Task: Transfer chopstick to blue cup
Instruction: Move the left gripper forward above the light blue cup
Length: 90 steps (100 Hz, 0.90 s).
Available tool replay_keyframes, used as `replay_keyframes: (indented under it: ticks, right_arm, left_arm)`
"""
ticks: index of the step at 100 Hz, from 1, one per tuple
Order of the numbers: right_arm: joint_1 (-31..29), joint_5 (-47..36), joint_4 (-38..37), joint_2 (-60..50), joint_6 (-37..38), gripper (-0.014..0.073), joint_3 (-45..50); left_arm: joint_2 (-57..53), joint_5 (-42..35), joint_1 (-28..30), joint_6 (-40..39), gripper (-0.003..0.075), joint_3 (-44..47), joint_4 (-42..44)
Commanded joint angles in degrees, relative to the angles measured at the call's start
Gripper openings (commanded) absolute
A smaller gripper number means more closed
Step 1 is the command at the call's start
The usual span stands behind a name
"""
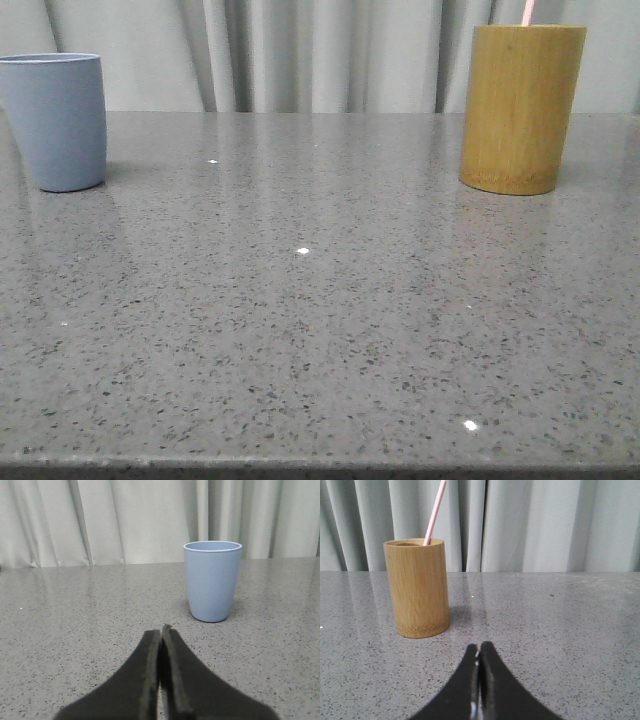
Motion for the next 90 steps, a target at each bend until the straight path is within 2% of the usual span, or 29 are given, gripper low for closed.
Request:
replay_keyframes:
  ticks: [1, 62, 80, 90]
  right_arm:
    - [-0.2, -4.8, 0.1, -1.2, -0.5, -0.0067, 0.0]
    - [-0.2, -4.8, 0.1, -1.2, -0.5, -0.0067, 0.0]
    - [-0.2, -9.7, 0.1, -1.2, -0.5, -0.0067, 0.0]
    - [-0.2, -6.4, 0.2, -0.8, -0.5, -0.0067, -1.3]
  left_arm:
    - [-2.0, -4.5, 0.0, -0.3, -0.0019, 0.5, 0.2]
    - [-2.0, -4.5, 0.0, -0.3, -0.0019, 0.5, 0.2]
    - [-2.0, -5.5, 0.0, -0.3, -0.0019, 0.2, 0.2]
    - [-1.8, -3.1, 0.0, -0.5, -0.0019, -1.4, 0.0]
